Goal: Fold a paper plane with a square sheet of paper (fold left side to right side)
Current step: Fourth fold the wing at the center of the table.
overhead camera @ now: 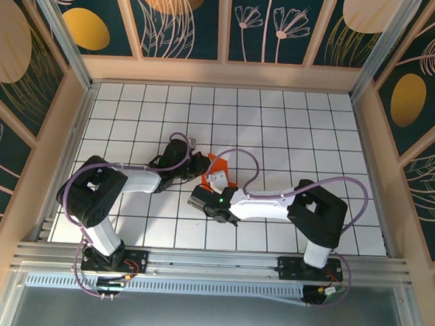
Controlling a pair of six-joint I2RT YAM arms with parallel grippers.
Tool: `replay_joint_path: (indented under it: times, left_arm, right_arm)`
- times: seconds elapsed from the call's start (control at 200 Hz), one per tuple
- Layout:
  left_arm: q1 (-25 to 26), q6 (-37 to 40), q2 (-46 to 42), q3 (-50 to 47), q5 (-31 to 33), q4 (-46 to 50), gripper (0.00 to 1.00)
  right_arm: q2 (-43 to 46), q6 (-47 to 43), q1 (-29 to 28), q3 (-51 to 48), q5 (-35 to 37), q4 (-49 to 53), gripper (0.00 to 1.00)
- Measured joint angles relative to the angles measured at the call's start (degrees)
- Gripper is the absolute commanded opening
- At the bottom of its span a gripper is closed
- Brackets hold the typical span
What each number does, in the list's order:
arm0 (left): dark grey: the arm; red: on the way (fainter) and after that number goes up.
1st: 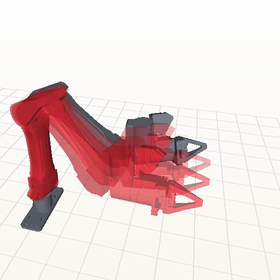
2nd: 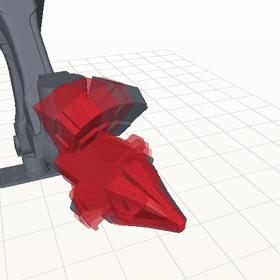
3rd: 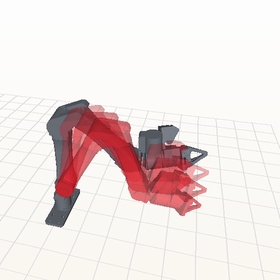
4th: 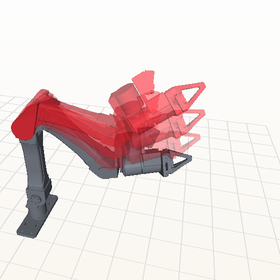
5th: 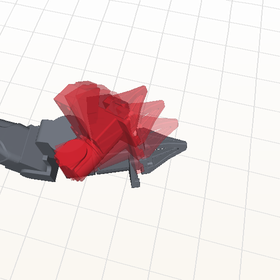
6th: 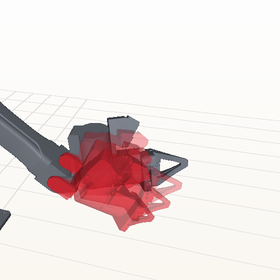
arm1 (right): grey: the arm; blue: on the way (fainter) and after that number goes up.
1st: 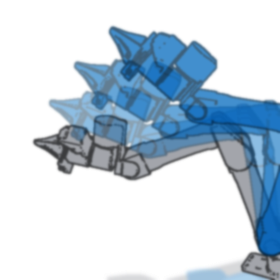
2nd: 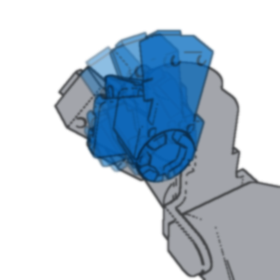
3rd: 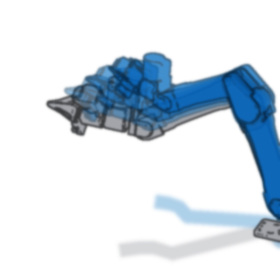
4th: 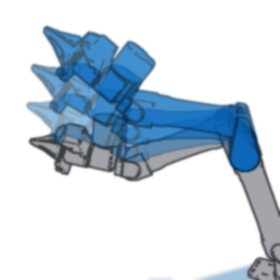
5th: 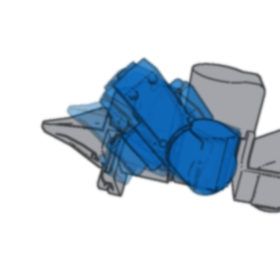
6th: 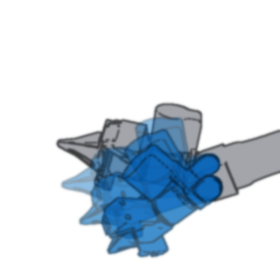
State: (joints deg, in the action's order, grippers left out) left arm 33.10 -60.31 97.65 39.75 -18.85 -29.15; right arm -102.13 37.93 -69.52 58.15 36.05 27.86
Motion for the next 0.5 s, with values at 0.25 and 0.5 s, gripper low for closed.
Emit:
replay_joint_path:
  times: [0.25,0.5]
  left_arm:
    - [0.00,0.00,0.00,0.00,0.00,0.04,0.00]
    - [0.00,0.02,0.00,0.00,0.00,0.04,0.00]
  right_arm:
    - [-1.44,-0.07,0.00,0.11,0.59,-0.07,0.25]
    - [-1.44,-0.09,-0.02,0.31,0.61,-0.20,0.21]
